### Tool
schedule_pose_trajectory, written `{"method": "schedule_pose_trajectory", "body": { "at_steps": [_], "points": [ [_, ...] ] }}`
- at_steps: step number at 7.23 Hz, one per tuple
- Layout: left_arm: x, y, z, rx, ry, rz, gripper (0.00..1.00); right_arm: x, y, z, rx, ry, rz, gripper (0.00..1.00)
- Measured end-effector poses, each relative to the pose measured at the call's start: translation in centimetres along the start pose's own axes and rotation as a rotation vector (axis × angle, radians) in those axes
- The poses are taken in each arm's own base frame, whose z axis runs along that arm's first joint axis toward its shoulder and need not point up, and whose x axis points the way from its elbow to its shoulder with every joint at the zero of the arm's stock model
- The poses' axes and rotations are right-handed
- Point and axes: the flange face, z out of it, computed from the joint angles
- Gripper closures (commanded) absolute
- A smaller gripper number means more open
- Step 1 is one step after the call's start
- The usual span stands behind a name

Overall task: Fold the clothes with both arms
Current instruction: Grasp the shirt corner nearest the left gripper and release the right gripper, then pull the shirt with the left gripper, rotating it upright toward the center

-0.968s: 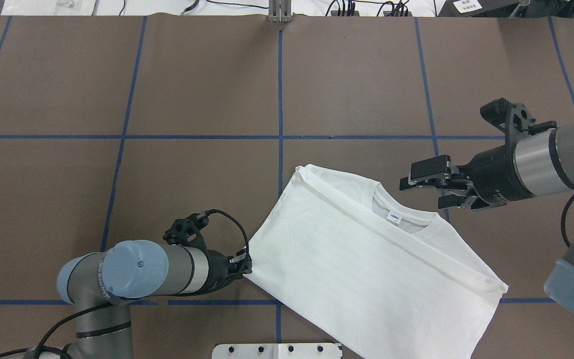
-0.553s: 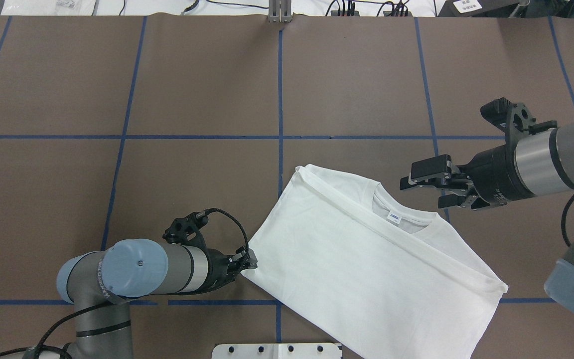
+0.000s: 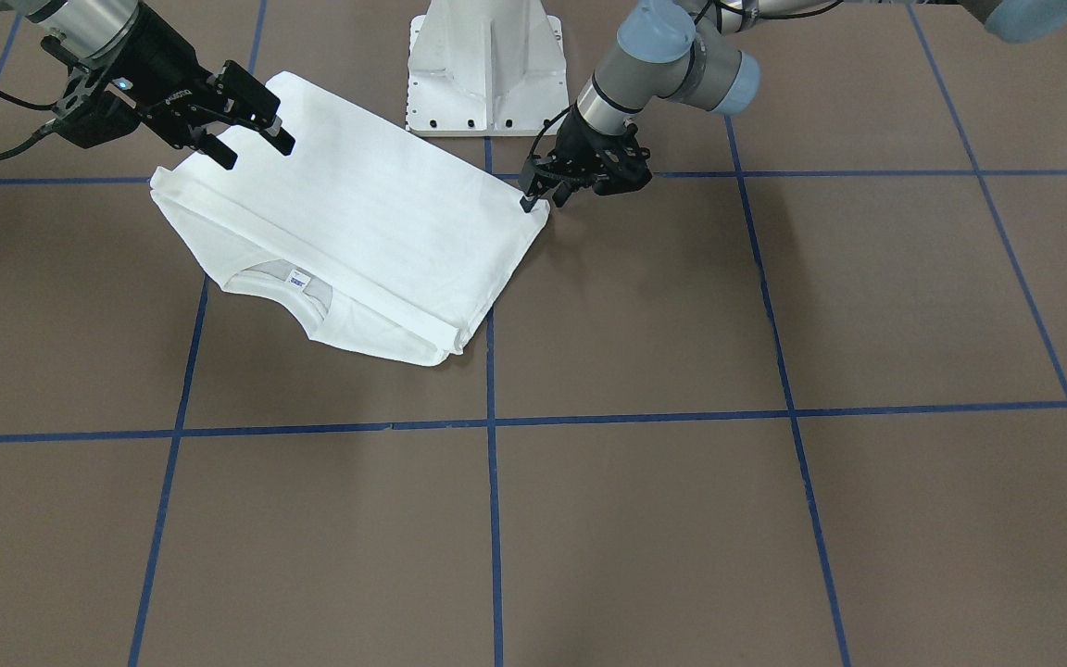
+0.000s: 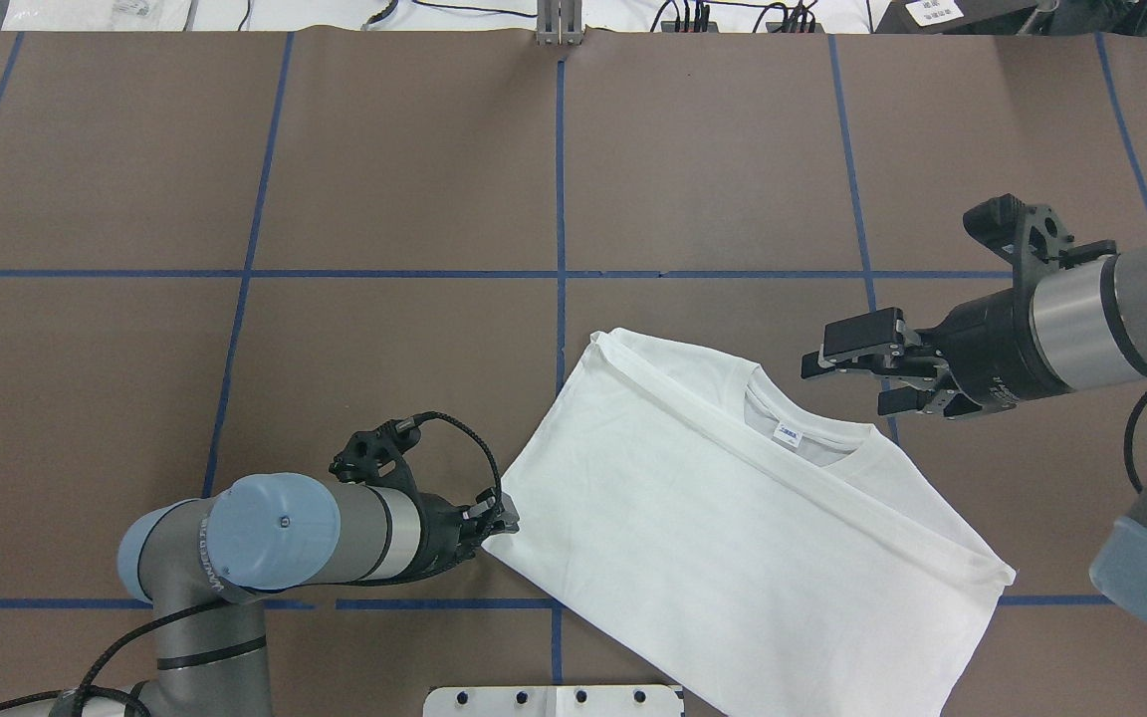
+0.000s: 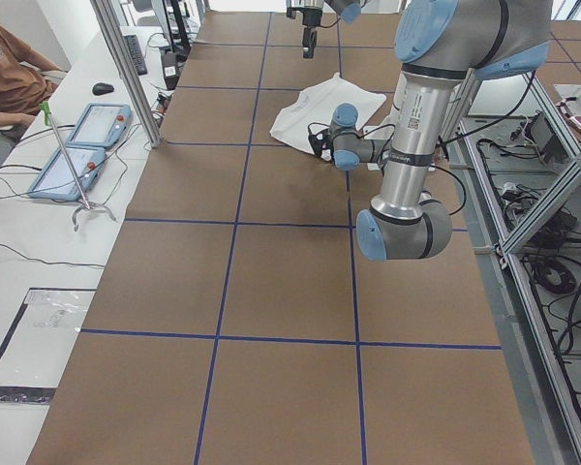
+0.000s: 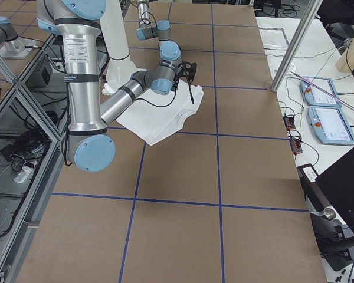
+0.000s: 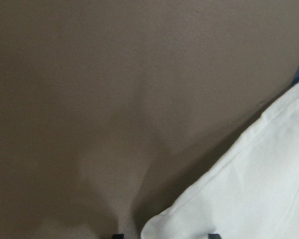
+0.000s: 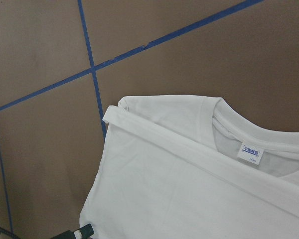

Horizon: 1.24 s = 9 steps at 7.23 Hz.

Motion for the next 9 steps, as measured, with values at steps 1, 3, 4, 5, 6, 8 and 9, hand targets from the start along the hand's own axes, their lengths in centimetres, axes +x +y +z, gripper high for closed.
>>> {"method": "schedule_pose_trajectory", "body": {
  "at_steps": [1,3,4,5,6,8,9],
  "points": [
    [-0.1,0.0,0.1,0.000,-0.002,0.000,0.36,0.1,0.0,0.0,0.001,0.001,0.001,0.00],
    [-0.1,-0.1,0.3,0.004,-0.003,0.000,0.67,0.1,-0.2,-0.2,0.005,0.001,0.003,0.00],
    [-0.1,-0.1,0.3,0.004,-0.003,0.000,0.90,0.1,-0.2,-0.2,0.007,0.001,0.004,0.00],
    [-0.1,-0.1,0.3,0.003,-0.001,0.000,1.00,0.2,-0.3,-0.3,0.009,0.001,0.004,0.00],
    [0.0,0.0,0.3,0.002,0.002,0.000,1.00,0.2,-0.3,-0.4,0.011,0.001,0.005,0.00],
    [0.6,-0.2,-0.2,0.004,0.015,-0.001,1.00,0.3,-0.5,-0.5,0.014,0.002,0.008,0.00],
    [1.1,-1.1,-0.8,0.014,0.026,-0.005,1.00,0.4,-0.5,-0.5,0.015,0.003,0.009,0.00]
  ]
}}
